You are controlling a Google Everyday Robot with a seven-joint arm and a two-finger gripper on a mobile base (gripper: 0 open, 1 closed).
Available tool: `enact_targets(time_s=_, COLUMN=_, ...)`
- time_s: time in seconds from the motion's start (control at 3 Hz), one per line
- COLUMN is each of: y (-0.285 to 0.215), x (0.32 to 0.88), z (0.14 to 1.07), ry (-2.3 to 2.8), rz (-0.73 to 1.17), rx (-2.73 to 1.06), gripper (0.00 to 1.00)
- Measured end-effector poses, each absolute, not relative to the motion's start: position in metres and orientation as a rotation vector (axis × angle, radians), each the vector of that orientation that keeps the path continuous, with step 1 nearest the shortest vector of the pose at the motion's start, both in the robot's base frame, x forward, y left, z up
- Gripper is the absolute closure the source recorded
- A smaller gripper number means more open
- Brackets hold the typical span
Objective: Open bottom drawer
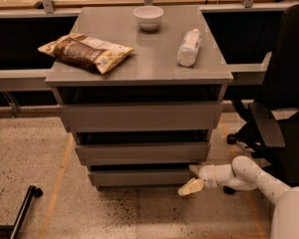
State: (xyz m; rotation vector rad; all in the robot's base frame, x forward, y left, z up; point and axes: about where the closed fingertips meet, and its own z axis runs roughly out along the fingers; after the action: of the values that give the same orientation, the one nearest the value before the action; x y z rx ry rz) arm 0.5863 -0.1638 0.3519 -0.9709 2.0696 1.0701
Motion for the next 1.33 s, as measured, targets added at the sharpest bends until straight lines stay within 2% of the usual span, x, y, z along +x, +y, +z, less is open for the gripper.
enact_targets(time_s=1.0, y=-0.162, x=0.628, z=0.292, ry=2.049, rz=1.146, rx=-0.894, gripper=0.00)
enact_targets(time_s=1.33, y=-0.171, x=0.660, z=0.274, ry=2.024, rz=1.140, rx=-0.829, gripper=0.00)
